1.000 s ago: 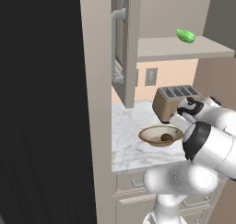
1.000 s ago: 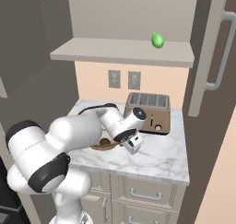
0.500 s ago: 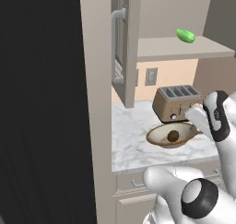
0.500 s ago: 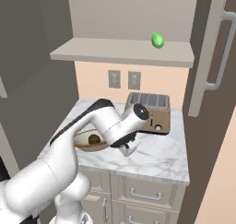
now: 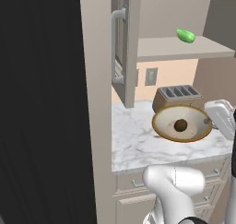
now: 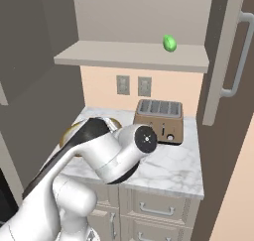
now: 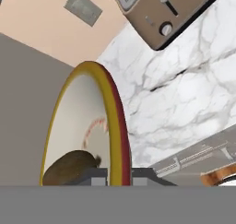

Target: Pick the kiwi from the cabinet and place it in the bowl. Then pick the bowl and place it in the sink. Then turn on the sink facuet.

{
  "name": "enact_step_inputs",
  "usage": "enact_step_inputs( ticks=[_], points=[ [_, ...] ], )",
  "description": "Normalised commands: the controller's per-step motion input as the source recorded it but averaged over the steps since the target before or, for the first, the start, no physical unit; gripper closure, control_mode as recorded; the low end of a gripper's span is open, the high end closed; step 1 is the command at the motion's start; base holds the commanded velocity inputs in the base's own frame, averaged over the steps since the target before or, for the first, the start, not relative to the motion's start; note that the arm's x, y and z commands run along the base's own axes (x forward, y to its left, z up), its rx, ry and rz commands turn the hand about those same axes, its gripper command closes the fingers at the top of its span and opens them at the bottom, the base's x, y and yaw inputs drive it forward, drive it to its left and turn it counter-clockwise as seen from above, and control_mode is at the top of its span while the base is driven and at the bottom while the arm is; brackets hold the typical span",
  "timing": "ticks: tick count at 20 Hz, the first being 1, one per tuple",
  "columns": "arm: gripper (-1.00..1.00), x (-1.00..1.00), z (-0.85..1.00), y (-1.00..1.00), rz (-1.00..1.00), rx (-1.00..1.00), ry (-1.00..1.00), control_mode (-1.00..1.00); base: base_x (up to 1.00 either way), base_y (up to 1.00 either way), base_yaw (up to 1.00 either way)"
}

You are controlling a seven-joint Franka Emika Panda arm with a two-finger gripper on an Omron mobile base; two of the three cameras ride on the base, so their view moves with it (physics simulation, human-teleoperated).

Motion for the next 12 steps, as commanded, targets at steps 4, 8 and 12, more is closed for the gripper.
enact_step_inputs(
  ticks=[4, 8, 12],
  points=[
    [1.0, -0.33, 0.39, -0.01, 0.0, 0.04, -0.14, -1.0, 0.0, 0.0, 0.0],
    [1.0, -0.34, 0.3, -0.02, -0.01, 0.06, 0.01, -1.0, 0.0, 0.0, 0.0],
    [1.0, -0.31, 0.18, -0.12, 0.0, 0.08, 0.0, -1.0, 0.0, 0.0, 0.0]
  ],
)
